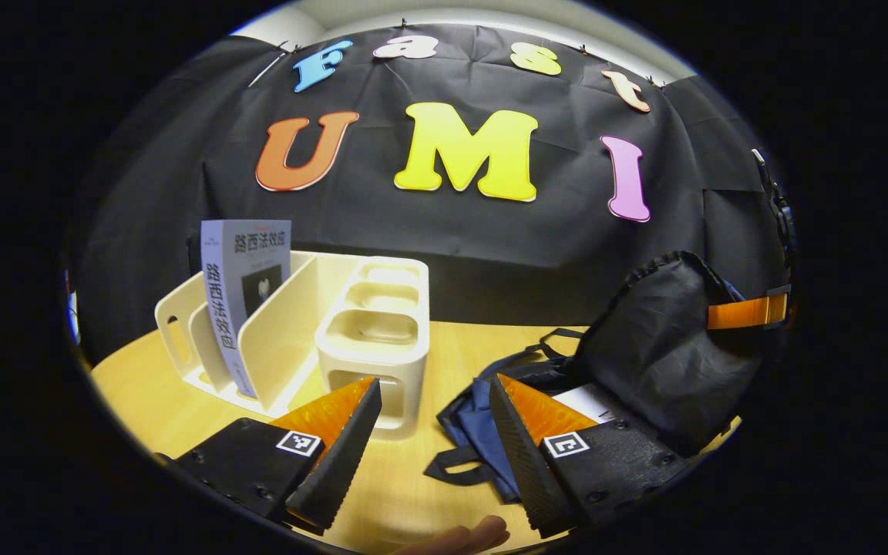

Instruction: Open the schoolbag, grab two books from the bookshelf and put them into the schoolbag.

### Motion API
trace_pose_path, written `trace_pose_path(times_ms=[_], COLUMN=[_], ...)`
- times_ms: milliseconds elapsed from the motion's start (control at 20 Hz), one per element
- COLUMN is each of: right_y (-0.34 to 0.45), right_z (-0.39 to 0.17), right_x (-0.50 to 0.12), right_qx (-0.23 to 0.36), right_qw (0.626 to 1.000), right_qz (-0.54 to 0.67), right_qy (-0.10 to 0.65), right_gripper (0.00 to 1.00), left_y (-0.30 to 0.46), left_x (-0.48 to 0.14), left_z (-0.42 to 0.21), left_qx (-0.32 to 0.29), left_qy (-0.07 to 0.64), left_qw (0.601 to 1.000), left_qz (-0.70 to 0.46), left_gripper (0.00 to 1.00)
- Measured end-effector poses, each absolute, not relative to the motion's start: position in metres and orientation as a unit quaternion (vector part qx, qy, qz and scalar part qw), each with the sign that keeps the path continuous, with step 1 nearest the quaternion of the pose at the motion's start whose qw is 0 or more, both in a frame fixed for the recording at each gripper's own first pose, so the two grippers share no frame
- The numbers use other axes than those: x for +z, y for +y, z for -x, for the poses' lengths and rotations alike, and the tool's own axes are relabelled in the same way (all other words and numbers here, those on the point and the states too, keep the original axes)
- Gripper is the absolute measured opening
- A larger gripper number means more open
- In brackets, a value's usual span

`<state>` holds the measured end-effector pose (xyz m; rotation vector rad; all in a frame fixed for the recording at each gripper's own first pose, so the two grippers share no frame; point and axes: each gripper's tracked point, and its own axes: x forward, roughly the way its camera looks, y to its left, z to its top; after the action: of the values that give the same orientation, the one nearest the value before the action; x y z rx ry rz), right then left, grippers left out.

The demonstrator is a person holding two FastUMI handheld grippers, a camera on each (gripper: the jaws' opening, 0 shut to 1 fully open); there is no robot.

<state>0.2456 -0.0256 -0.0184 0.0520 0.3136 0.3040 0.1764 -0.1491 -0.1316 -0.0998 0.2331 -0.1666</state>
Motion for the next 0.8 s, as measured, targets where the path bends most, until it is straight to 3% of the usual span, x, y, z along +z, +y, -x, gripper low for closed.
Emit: trace_pose_path(times_ms=[400,800], right_y=[-0.021,-0.023], right_z=[-0.242,-0.243], right_x=[-0.015,-0.021], right_qx=[0.137,0.140], right_qw=[0.980,0.978], right_qz=[-0.015,-0.037], right_qy=[0.147,0.148], right_gripper=[0.03,0.03], left_y=[-0.074,-0.015], left_x=[-0.092,-0.041], left_z=[-0.191,-0.228], left_qx=[-0.021,0.012], left_qy=[0.087,0.090], left_qw=[0.996,0.996], left_qz=[0.013,0.019], left_gripper=[0.89,0.98])
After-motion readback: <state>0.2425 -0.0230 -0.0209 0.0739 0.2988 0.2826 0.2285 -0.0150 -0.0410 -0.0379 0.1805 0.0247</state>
